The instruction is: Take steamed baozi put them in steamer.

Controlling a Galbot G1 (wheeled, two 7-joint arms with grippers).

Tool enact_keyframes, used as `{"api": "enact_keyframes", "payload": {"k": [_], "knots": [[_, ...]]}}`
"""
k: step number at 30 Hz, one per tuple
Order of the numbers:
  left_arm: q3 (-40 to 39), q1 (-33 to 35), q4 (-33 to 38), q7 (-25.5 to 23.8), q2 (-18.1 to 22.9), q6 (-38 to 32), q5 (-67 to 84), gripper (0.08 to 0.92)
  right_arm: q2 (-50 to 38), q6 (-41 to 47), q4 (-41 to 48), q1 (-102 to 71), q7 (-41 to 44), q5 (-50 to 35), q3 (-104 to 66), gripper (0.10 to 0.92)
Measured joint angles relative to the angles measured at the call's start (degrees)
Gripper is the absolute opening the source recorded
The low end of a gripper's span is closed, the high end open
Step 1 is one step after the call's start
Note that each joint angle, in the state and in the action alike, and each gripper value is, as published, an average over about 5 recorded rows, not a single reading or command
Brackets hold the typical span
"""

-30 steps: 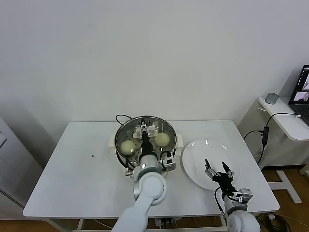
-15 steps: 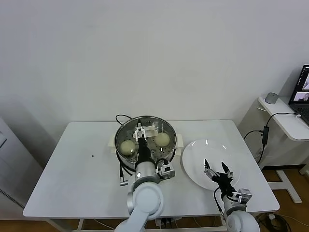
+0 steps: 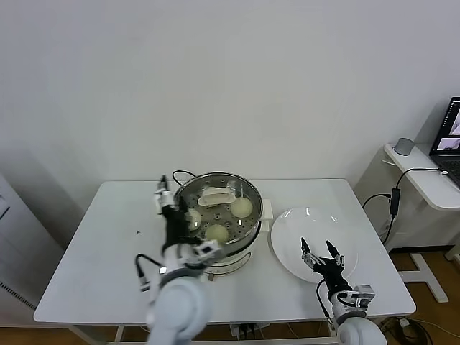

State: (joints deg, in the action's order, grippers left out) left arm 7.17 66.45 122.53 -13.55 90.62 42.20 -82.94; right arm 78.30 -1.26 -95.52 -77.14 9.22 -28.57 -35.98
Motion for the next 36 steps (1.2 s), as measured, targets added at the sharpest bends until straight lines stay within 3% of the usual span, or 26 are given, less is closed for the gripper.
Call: {"api": "enact_keyframes", "payload": {"k": [10, 16, 26, 36], "knots": [[16.51, 6.67, 2.60, 7.35, -3.14, -1.02, 35.88, 0.823, 0.10, -0.27, -4.48, -2.30, 1.34, 1.33, -0.72, 0.823], [22.38, 11.76, 1.77, 9.10, -2.99, -10.44, 51.45, 0.823, -0.27, 0.54, -7.72, -4.09, 1.01, 2.73, -0.77, 0.823], [26.77, 19.20, 0.36, 9.70, -2.94, -27.43, 66.80, 0.823, -0.98, 1.70, -13.13, -8.95, -0.08, 4.16, -1.42, 0.823], [26.91, 24.56, 0.86, 9.04, -3.37, -34.26, 73.46, 0.823, -1.45, 1.42, -16.31, -13.93, 0.07, 4.80, -2.29, 0.823]]}}
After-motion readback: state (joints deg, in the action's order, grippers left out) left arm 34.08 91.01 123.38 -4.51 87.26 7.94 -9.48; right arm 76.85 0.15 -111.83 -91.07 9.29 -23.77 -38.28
